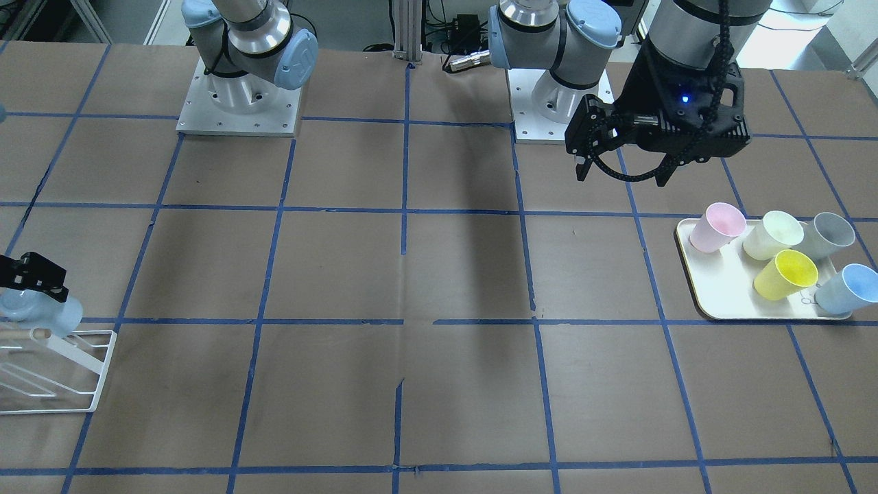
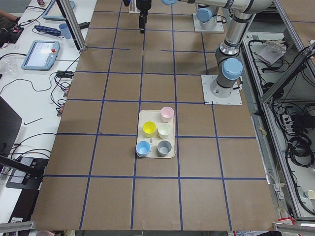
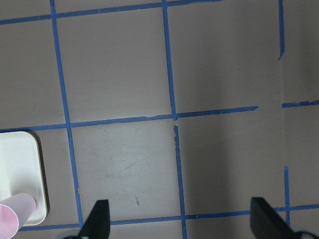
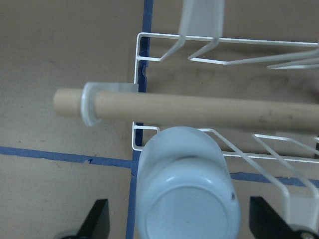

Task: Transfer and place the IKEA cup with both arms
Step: 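Lower the right gripper and grasp the light-blue cup on the rack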

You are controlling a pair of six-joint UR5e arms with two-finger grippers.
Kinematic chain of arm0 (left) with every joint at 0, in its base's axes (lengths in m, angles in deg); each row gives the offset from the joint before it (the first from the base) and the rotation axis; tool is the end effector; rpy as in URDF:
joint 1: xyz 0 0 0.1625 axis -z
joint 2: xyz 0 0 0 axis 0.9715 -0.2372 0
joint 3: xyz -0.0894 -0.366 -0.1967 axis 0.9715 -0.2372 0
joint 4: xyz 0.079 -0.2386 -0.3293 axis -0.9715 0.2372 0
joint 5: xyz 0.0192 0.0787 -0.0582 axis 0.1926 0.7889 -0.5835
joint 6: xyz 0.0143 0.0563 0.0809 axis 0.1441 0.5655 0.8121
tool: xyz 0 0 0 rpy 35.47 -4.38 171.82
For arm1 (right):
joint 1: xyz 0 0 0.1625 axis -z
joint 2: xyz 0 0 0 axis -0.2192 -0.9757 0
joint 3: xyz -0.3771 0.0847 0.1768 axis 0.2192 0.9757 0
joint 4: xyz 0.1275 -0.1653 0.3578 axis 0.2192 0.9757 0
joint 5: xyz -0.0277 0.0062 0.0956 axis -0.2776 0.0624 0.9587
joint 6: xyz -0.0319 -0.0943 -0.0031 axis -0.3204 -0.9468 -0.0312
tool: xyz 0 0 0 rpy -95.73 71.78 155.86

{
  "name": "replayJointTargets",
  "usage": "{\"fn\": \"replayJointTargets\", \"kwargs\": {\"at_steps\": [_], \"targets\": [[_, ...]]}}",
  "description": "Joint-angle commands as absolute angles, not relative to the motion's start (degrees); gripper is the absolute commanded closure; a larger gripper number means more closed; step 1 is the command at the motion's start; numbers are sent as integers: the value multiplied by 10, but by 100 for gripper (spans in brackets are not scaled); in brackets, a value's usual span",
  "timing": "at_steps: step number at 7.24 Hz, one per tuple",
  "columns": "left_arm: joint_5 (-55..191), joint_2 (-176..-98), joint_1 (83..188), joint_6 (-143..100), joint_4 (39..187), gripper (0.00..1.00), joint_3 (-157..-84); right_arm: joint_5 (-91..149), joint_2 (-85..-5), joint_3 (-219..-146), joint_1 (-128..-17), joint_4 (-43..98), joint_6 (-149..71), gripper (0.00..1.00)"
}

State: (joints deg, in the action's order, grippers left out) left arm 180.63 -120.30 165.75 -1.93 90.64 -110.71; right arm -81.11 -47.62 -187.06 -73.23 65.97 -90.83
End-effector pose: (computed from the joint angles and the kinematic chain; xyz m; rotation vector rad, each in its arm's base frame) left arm -0.1269 -0.5157 0.5338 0.1244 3.1192 -0.0710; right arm -0.1670 -0.5767 0.3003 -0.1615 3.0989 -0.0376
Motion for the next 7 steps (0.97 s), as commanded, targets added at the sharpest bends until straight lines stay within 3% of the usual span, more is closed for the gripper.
{"fn": "replayJointTargets", "kwargs": {"at_steps": [1,2,4,5,7], "targets": [[1806,-1203,1658,-19,906,0,-1106,-812,-473,-1871,-733,662,-907,0],[1806,-1203,1658,-19,906,0,-1107,-812,-473,-1870,-733,662,-907,8],[1806,-1203,1658,-19,906,0,-1107,-812,-473,-1871,-733,660,-907,39],[1806,-1203,1657,-19,906,0,-1106,-812,-473,-1870,-733,660,-907,49],[1806,-1203,1657,-19,906,0,-1106,-812,-473,-1865,-733,659,-907,54]]}}
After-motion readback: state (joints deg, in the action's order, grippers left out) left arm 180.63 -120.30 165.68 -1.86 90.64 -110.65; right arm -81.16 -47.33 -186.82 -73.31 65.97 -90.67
